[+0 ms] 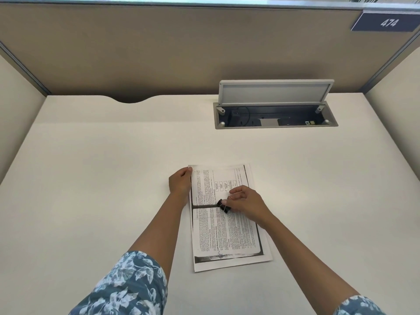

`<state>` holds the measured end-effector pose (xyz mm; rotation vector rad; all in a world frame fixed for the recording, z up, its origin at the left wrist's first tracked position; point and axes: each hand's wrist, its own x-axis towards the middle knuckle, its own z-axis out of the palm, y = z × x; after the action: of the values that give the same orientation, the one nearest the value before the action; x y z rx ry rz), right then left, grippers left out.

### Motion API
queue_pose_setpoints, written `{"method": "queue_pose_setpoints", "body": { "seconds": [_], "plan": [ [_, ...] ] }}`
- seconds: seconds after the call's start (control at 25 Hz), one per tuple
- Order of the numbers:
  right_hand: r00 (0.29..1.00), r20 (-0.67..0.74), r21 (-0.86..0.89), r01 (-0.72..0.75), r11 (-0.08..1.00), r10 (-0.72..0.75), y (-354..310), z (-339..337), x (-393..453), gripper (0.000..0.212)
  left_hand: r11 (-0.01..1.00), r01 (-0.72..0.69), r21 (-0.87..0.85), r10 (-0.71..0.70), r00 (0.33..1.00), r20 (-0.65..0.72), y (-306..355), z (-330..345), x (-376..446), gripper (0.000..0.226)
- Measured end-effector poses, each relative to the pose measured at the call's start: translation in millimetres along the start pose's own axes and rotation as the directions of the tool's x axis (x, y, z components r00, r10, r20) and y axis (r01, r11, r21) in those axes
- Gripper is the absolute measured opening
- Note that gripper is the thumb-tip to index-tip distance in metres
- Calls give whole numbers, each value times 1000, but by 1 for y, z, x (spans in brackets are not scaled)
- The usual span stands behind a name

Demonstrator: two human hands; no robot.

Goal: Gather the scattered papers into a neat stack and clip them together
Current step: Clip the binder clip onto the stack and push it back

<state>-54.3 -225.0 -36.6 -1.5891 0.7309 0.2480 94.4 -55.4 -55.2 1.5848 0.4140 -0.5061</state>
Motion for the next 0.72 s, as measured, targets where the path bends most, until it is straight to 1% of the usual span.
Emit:
{"method": "queue_pose_setpoints", "body": {
  "seconds": [0.08, 0.16, 0.2, 0.24, 0.32, 0.4, 0.48, 0.64, 0.72],
  "plan": [
    [1000, 15, -98, -11, 995, 12, -5, 0, 2, 40, 1000, -11, 0, 11, 1000, 6, 1, -1, -1, 28],
    [999, 29, -253, -19, 967, 27, -12, 0, 2, 36, 1000, -25, -17, 25, 999, 23, -1, -1, -2, 20],
    [999, 42, -305, -20, 952, 34, -15, -1, 2, 35, 999, -31, -42, 33, 999, 39, -3, -2, -4, 16],
    [997, 53, -327, -28, 945, 48, -17, -1, 3, 35, 997, -42, -70, 46, 998, 53, -4, -2, -6, 16],
    [995, 55, -309, -65, 949, 87, -23, -3, 5, 35, 992, -70, -101, 78, 994, 74, -8, -3, -9, 15],
    [993, 39, -300, -91, 950, 107, -28, -3, 6, 34, 990, -97, -104, 107, 989, 98, -10, -2, -13, 23],
    [992, 22, -303, -113, 946, 125, -32, -4, 7, 32, 989, -94, -118, 109, 986, 126, -11, -1, -15, 26],
    [987, 23, -290, -144, 946, 157, -35, -7, 9, 35, 988, -88, -128, 105, 986, 129, -12, -2, -15, 19],
    [993, 25, -320, -104, 941, 119, -38, -8, 9, 37, 987, -83, -138, 101, 987, 128, -12, -1, -15, 15]
  ]
}}
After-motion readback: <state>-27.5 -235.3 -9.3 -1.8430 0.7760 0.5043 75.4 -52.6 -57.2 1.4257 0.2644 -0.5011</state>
